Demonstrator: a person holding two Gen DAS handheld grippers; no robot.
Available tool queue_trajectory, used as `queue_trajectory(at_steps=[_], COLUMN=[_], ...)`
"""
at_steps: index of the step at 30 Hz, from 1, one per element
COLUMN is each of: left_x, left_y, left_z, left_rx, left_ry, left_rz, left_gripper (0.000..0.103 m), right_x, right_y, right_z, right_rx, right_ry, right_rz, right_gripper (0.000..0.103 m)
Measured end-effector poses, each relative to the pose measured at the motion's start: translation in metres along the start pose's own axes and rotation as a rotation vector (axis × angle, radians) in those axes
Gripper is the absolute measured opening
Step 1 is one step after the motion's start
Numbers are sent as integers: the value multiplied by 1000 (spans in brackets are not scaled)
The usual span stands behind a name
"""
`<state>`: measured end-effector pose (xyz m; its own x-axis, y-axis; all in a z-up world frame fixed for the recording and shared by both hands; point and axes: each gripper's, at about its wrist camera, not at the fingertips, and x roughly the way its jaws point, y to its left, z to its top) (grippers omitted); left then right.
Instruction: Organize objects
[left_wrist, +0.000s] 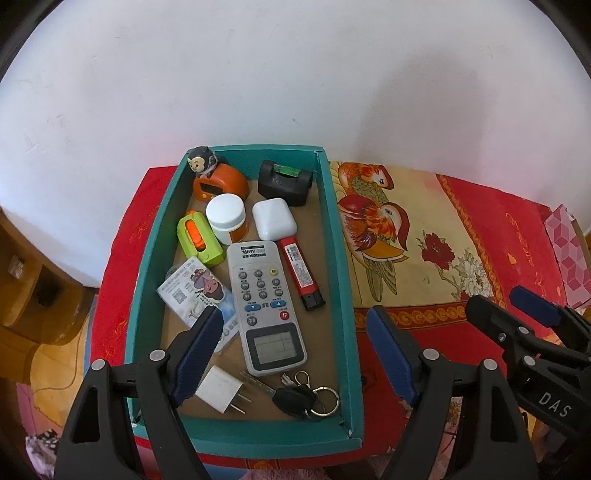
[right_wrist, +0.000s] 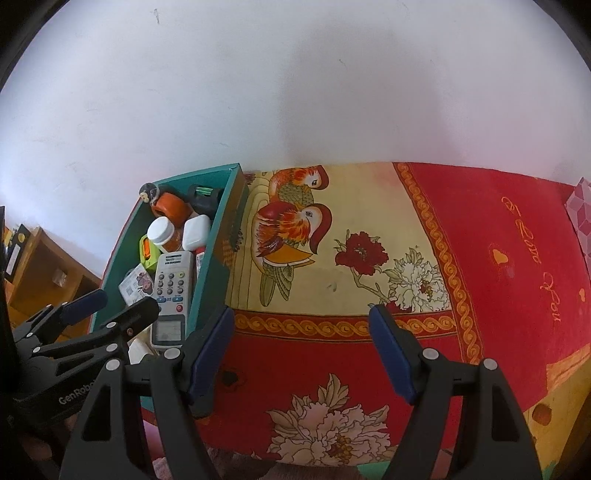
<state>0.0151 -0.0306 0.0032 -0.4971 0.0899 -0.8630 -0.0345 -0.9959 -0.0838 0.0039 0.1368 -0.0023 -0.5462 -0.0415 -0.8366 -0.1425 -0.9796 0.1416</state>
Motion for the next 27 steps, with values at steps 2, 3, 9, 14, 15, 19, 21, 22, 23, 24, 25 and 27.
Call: queue_trajectory(at_steps=[2,3,9,14,15,19,21,22,23,24,25,27], left_x=[0,0,0,-1,-1,-1,-2,-1,-1,-2,-2,-2], left_y=[0,0,0,-2,-2,-2,-3,-2,-3,-4,-5,-4], left_z=[0,1,0,-1,-1,-1,-1,-1,-1,-1,-1,-1], left_rx=[0,0,4,8,8,9,9,10,10,11,11,10], left_ry=[1,1,3,2,2,2,1,2,2,1,1,2], left_rz=[0,-1,1,1,1,0,1,1,2,2,2,3], left_gripper=[82,82,82,82,82,82,82,82,82,82,82,82], right_x=[1,1,1,0,0,0,-1,-1,-1,-1,-1,-1], right_y=[0,0,-1,-2,-2,-2,-2,-3,-3,-3,-3,-3], right_z=[0,0,0,-1,-1,-2,-2,-2,-2,-2,-2,-2], right_rx=[1,2,10,12,12,9,11,11,11,10,11,9], right_ry=[2,3,4,8,7,5,5,5,5,6,5,5], right_rz=[0,0,-4,-5,-5,-5,-6,-5,-5,-5,-4,-4], right_gripper=[76,76,76,76,76,76,76,76,76,76,76,76])
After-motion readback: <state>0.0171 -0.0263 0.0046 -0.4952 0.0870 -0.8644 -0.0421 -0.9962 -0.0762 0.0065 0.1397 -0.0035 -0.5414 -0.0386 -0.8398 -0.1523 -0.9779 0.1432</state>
